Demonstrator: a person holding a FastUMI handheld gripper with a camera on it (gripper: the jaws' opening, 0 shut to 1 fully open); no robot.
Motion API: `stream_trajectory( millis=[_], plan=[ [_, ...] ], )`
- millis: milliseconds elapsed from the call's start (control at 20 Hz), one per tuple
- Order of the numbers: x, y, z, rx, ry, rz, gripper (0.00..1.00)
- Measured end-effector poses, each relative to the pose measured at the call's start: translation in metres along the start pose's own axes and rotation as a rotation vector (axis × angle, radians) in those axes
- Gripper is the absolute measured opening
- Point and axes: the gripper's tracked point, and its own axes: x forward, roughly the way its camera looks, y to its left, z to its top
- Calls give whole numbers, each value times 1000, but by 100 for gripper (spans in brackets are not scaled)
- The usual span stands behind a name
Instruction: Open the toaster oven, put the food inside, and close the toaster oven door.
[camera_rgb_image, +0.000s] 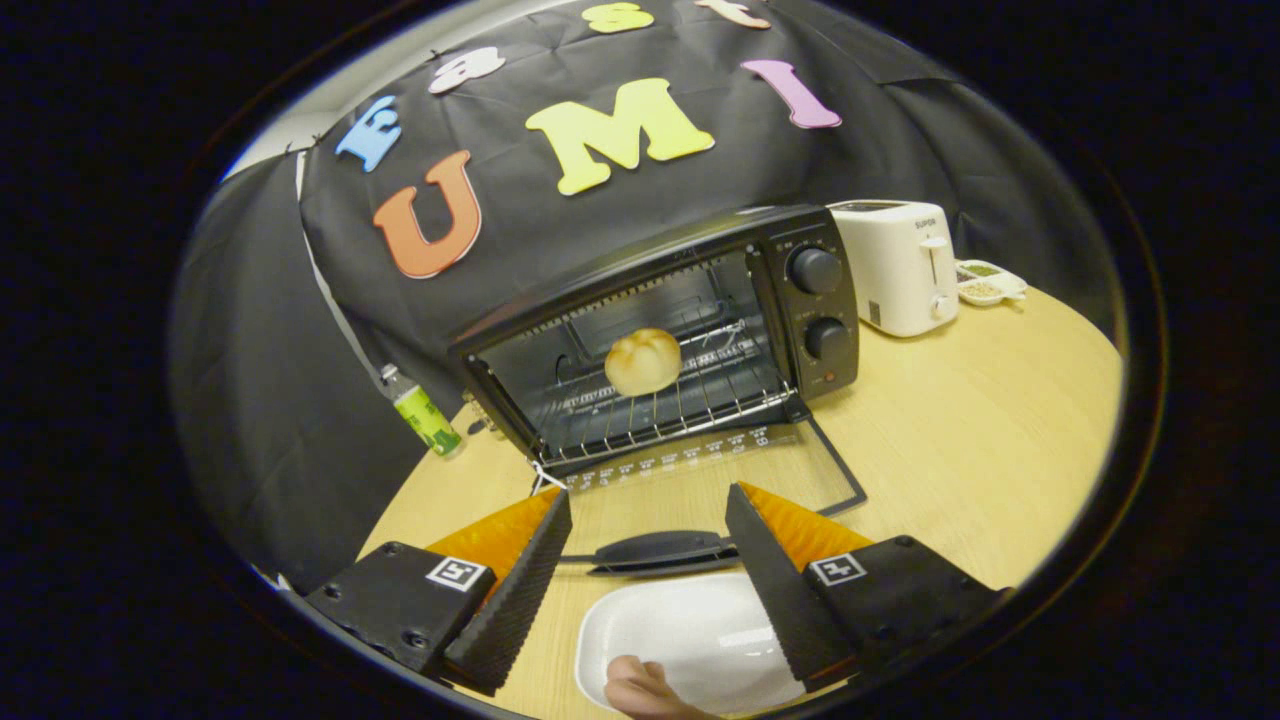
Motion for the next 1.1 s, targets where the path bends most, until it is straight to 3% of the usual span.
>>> stream_trajectory(
  millis=[250, 650, 1100],
  plan=[
    [-5, -6, -34, -175, 88, -106, 100],
    [16, -6, -61, -179, 188, -188, 100],
    [11, 5, -49, -217, 115, -208, 100]
  ],
)
